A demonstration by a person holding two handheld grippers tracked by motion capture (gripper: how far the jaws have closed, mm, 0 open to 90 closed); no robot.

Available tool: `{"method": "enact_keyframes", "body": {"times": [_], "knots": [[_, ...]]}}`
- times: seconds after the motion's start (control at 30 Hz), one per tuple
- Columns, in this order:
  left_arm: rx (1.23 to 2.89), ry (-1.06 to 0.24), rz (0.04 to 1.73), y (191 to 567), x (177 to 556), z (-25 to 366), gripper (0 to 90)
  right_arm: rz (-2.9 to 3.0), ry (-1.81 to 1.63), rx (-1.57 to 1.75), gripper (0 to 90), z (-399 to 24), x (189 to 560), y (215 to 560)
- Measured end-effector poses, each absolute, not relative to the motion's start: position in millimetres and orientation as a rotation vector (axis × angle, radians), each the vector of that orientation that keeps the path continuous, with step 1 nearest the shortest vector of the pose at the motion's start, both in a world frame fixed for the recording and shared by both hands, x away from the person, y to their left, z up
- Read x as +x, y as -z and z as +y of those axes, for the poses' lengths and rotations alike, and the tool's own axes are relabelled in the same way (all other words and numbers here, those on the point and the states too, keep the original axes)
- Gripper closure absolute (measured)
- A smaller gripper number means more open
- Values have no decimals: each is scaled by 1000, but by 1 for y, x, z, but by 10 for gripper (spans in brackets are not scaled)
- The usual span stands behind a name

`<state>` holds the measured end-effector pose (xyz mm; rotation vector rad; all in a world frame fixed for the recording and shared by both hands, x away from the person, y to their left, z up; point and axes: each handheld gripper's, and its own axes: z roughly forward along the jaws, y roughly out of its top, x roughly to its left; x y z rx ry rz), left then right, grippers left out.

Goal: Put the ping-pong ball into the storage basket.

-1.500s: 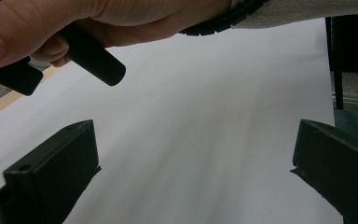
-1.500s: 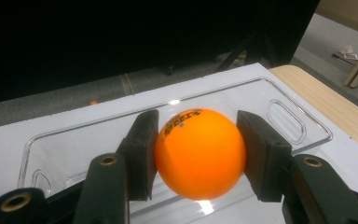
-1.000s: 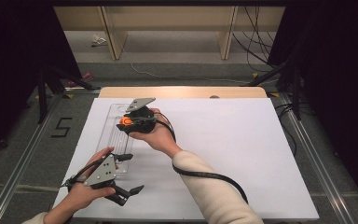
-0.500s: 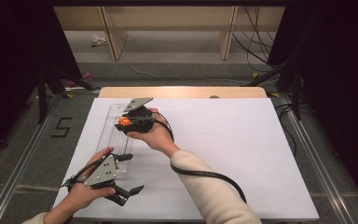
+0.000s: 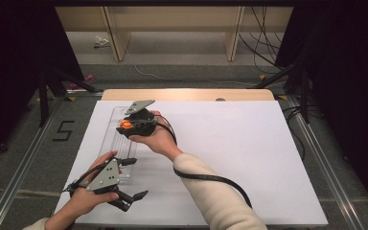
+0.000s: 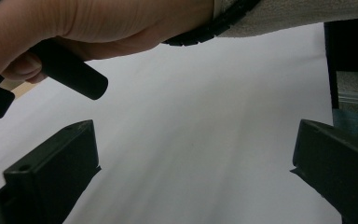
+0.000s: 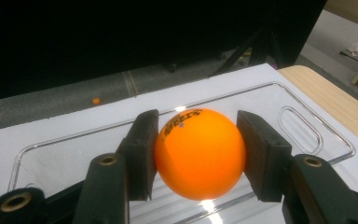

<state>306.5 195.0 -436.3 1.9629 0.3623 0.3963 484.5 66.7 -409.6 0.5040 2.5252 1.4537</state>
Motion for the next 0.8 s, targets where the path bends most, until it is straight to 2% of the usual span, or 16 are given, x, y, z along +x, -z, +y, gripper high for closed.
{"method": "enact_keyframes", "body": {"times": [0.8], "knots": [[1964,-395,362,436,306,195,0,2556,-1438,493,514,79,490,414]]}}
